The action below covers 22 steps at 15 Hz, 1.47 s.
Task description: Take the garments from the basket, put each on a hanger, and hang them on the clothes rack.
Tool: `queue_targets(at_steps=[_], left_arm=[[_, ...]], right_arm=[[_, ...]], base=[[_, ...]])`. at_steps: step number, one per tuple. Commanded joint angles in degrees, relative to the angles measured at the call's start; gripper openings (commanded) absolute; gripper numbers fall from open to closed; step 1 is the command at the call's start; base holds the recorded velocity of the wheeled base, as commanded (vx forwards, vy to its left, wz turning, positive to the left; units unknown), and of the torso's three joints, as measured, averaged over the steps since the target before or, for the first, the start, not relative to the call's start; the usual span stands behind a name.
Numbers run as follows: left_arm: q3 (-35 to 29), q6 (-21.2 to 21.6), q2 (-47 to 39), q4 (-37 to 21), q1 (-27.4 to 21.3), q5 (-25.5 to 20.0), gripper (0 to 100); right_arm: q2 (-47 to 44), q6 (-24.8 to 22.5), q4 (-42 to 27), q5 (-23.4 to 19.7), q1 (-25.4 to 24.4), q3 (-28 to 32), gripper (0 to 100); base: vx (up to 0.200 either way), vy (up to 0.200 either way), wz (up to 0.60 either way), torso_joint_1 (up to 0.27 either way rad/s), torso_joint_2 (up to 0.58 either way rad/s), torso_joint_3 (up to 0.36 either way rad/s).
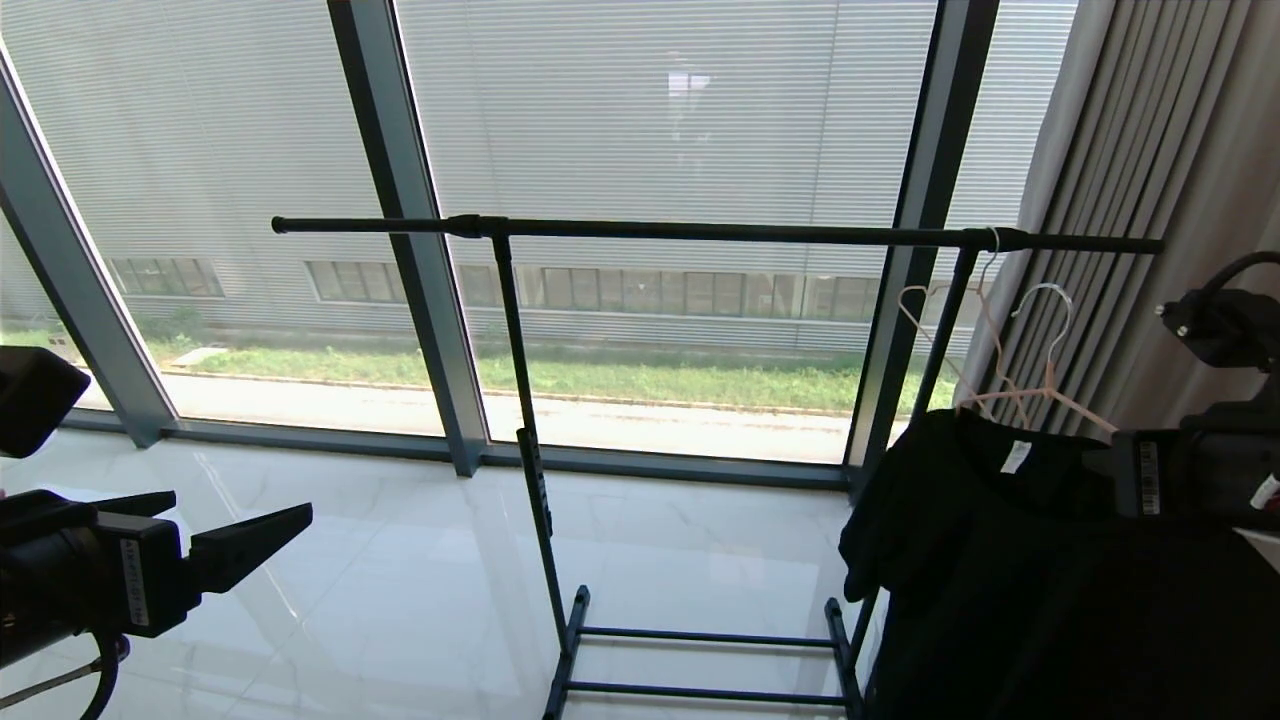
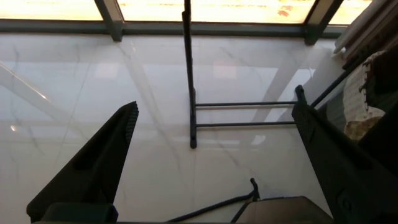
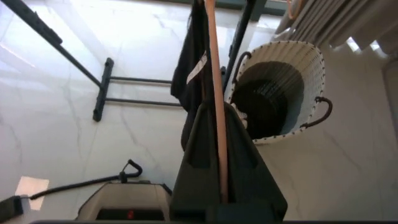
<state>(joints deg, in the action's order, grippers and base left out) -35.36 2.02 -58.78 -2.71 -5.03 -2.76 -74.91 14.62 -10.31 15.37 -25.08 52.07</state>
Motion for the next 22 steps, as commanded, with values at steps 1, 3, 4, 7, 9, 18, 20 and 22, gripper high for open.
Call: queue_targets(at_steps=[1,3,4,7,9,18,20,22], left_arm=[[0.6,0.3,-0.1,0.0,0.0,0.0,100],[0.6,1.4,-0.2,0.0,0.0,0.0,100],[0.6,1.4,-0.3,0.0,0.0,0.0,100],[0.6,1.3,-0.1,0.0,0.0,0.0,100],[0.6,1.3,-0.1,0.0,0.0,0.0,100],[0.7,1.4,0.4,0.0,0.0,0.0,100],[0.7,1.5,0.5,0.0,0.0,-0.1,100],[0.7,1.5,0.4,0.0,0.0,-0.1,100]], right_arm=[[-3.7,0.3,3.9,1.8,-3.4,1.4,0],[-4.1,-0.2,10.8,3.4,-4.8,0.1,0],[-4.1,-0.9,13.3,3.4,-5.1,0.1,0],[-3.6,-2.8,15.7,3.4,-5.0,-0.6,0],[-3.5,-3.7,19.5,3.4,-5.0,-1.4,0],[-2.0,-6.6,24.2,3.6,-4.8,-1.9,0],[-1.5,-6.6,24.2,3.6,-4.7,-2.0,0],[-1.0,-6.6,24.2,3.7,-4.6,-2.0,0]], base=[[0.000,0.000,0.00,0.000,0.00,0.000],[0.000,0.000,0.00,0.000,0.00,0.000],[0.000,0.000,0.00,0.000,0.00,0.000],[0.000,0.000,0.00,0.000,0.00,0.000],[0.000,0.000,0.00,0.000,0.00,0.000],[0.200,0.000,0.00,0.001,0.00,0.002],[0.200,0.000,0.00,0.005,0.00,0.000],[0.200,0.000,0.00,0.002,0.00,0.000]])
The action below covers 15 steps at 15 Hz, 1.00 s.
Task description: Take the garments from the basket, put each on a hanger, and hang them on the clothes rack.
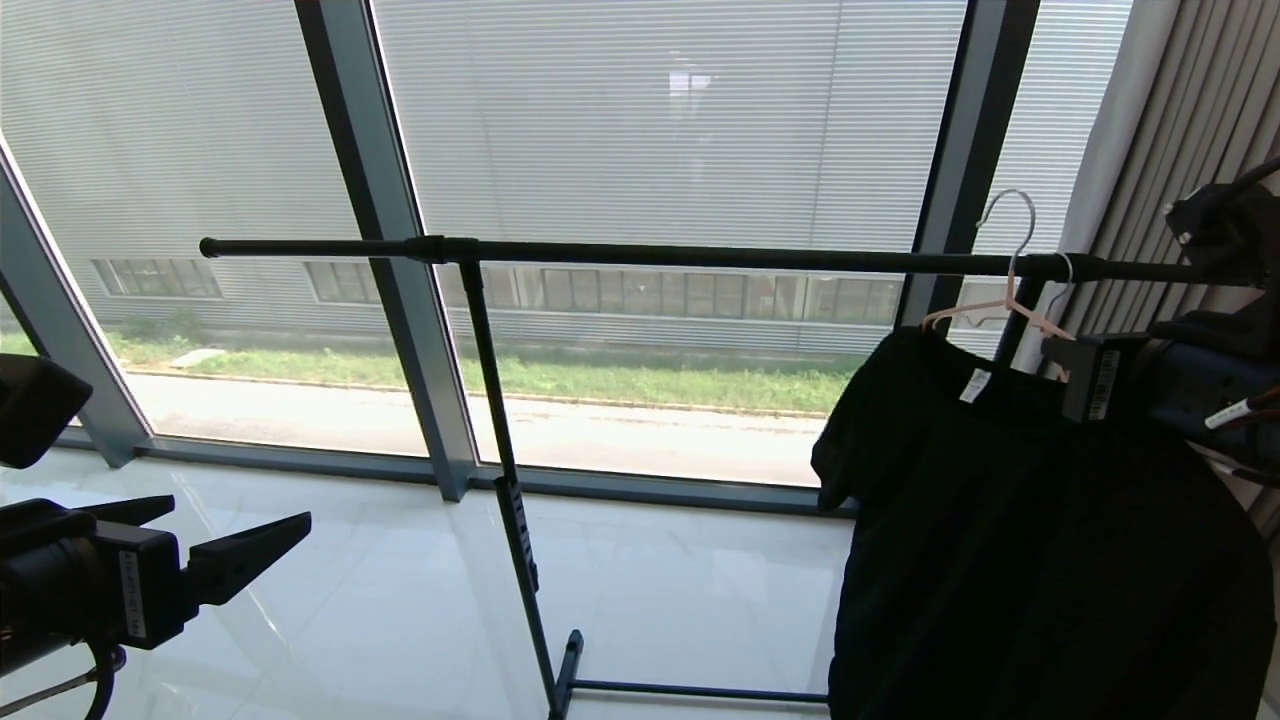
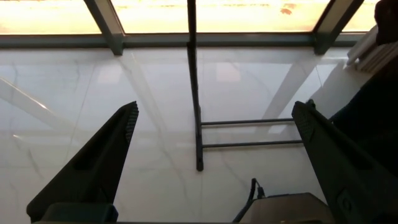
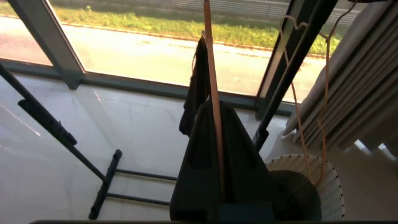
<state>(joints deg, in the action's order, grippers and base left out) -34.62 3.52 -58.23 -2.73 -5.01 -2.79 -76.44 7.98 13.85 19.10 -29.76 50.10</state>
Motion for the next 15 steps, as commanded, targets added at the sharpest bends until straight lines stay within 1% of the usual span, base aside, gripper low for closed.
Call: queue_targets(at_steps=[1,4,6,8,10,11,13,14,15], left_arm=[[0.0,0.0,-0.1,0.0,0.0,0.0,100],[0.3,0.2,-0.1,0.0,0.0,0.1,100],[1.2,1.8,0.1,0.0,0.0,0.1,100],[1.5,2.5,0.6,0.1,0.0,0.1,100],[1.6,2.5,0.7,0.1,0.0,0.1,100],[1.7,2.5,0.6,0.1,0.1,0.2,100],[2.1,2.5,0.7,0.1,0.0,0.2,100],[2.3,3.0,1.0,0.1,0.0,1.0,100],[2.4,3.2,1.2,0.1,0.0,1.7,100]], right_arm=[[0.5,0.0,0.0,0.0,0.1,0.0,0],[0.5,0.0,0.0,-0.1,0.1,-0.1,0],[0.5,0.1,0.0,-0.1,0.1,-1.1,0],[0.1,0.5,0.0,-0.1,0.2,-1.7,0],[-2.8,0.5,1.4,-0.4,2.2,-1.6,0],[-4.7,0.5,3.6,-1.0,3.4,-1.6,0],[-7.8,0.2,6.5,-3.0,6.2,-1.4,0],[-9.8,0.1,8.0,-4.2,8.0,-1.0,0],[-10.6,0.0,8.9,-4.7,8.6,-0.8,0]], base=[[0.200,0.000,0.00,-0.002,0.00,0.002],[0.200,0.000,0.00,0.005,0.01,-0.001],[0.000,0.000,0.00,0.000,0.00,0.000],[0.000,0.000,0.00,0.000,0.00,0.000],[0.000,0.000,0.00,0.000,0.00,0.000],[0.000,0.000,0.00,0.000,0.00,0.000],[0.000,0.000,0.00,0.000,0.00,0.000],[0.000,0.000,0.00,0.000,0.00,0.000],[0.000,0.000,0.00,0.000,0.00,0.000]])
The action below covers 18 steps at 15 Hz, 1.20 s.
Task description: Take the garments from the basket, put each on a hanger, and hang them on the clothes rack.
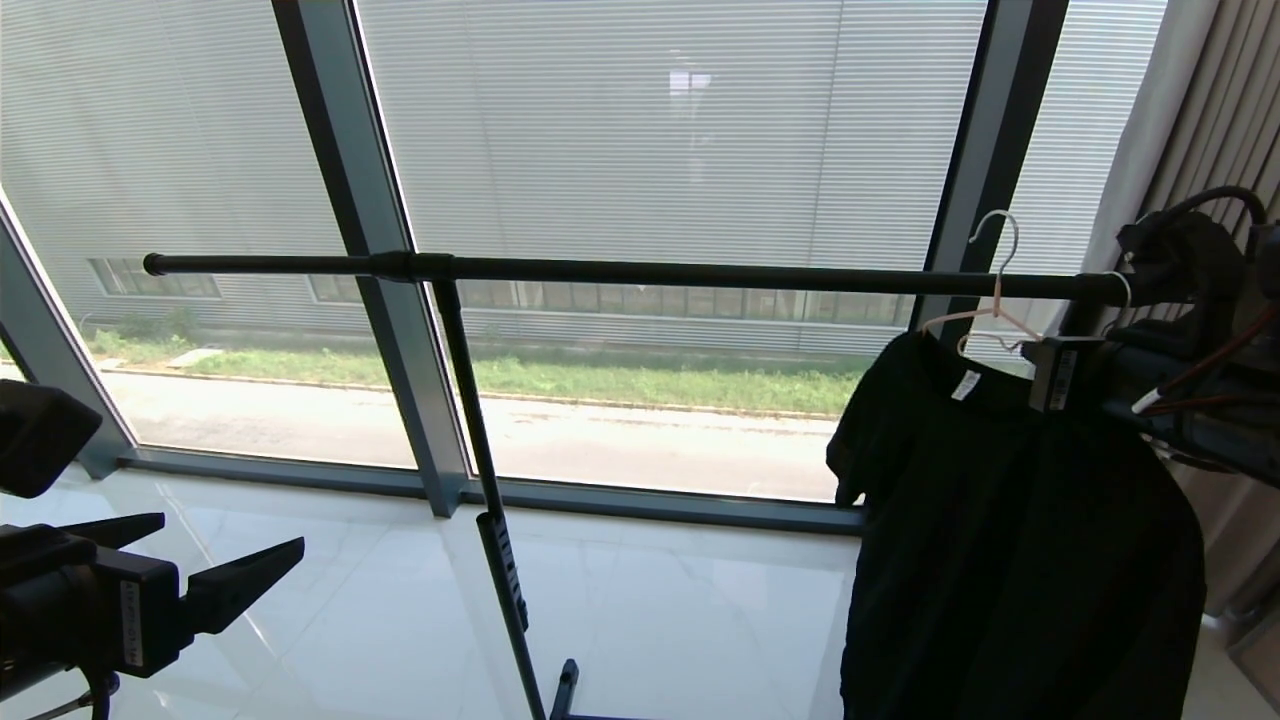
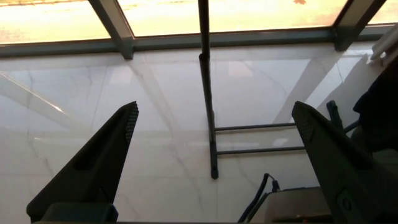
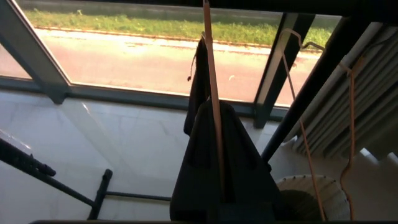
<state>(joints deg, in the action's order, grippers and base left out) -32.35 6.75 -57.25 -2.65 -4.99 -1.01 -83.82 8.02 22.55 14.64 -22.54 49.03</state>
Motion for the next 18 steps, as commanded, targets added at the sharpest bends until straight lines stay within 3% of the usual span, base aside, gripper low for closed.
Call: queue_targets(at_steps=[1,5,18], left_arm=[[0.3,0.0,0.5,0.0,0.0,0.5,100],[2.4,0.1,2.3,0.0,0.0,0.7,100],[2.6,0.1,3.5,0.0,0.0,0.7,100]], right_arm=[[-3.9,0.0,0.7,-0.5,1.5,0.3,0],[-8.0,0.1,2.3,-0.7,1.9,3.5,0],[-11.6,0.0,2.3,-0.6,1.9,4.8,0]], base=[[0.000,0.000,0.00,0.000,0.00,0.000],[0.000,0.000,0.00,0.000,0.00,0.000],[0.000,0.000,0.00,0.000,0.00,0.000]])
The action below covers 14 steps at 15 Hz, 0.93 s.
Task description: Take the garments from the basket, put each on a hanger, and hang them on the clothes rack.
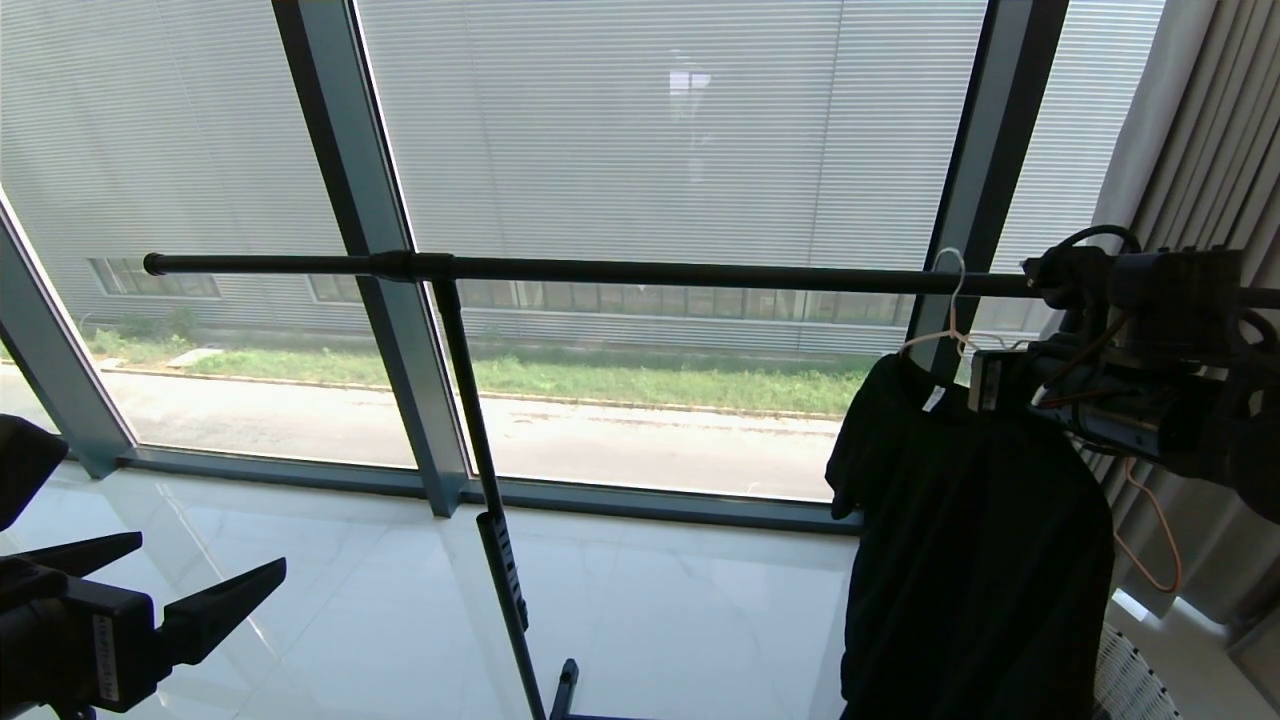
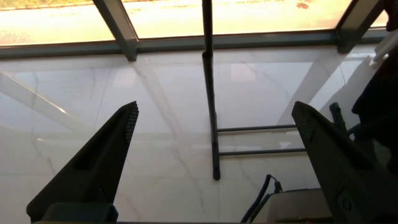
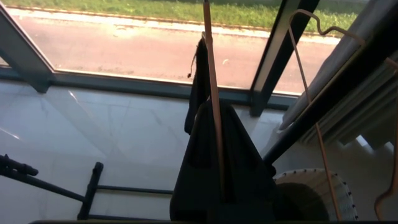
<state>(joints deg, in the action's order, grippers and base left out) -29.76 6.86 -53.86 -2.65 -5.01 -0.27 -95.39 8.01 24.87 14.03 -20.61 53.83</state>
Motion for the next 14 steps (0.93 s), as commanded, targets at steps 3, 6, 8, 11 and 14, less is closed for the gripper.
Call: queue_targets(at_steps=[3,6,8,11,14], left_arm=[[0.1,0.0,0.1,0.0,0.0,0.0,100],[0.1,0.0,0.2,0.0,0.1,0.0,100],[0.1,0.0,0.2,0.0,0.0,0.0,100],[0.1,0.0,0.2,0.0,0.0,0.0,100],[0.1,0.0,0.2,0.0,0.0,0.0,100]], right_arm=[[-0.2,0.0,0.0,0.0,-0.1,0.0,0],[-0.5,0.0,0.0,0.0,-0.1,-0.1,0],[-0.8,0.0,0.0,0.1,-0.1,-0.1,0],[-1.0,0.0,-0.1,0.1,-0.1,-0.1,100],[-0.8,0.0,-0.2,0.2,-0.1,-0.1,100]], base=[[0.000,0.000,0.00,0.000,0.00,0.000],[0.000,0.000,0.00,0.000,0.00,0.000],[0.000,0.000,0.00,0.000,0.00,0.000],[0.000,0.000,0.00,0.000,0.00,0.000],[0.000,0.000,0.00,0.000,0.00,0.000]])
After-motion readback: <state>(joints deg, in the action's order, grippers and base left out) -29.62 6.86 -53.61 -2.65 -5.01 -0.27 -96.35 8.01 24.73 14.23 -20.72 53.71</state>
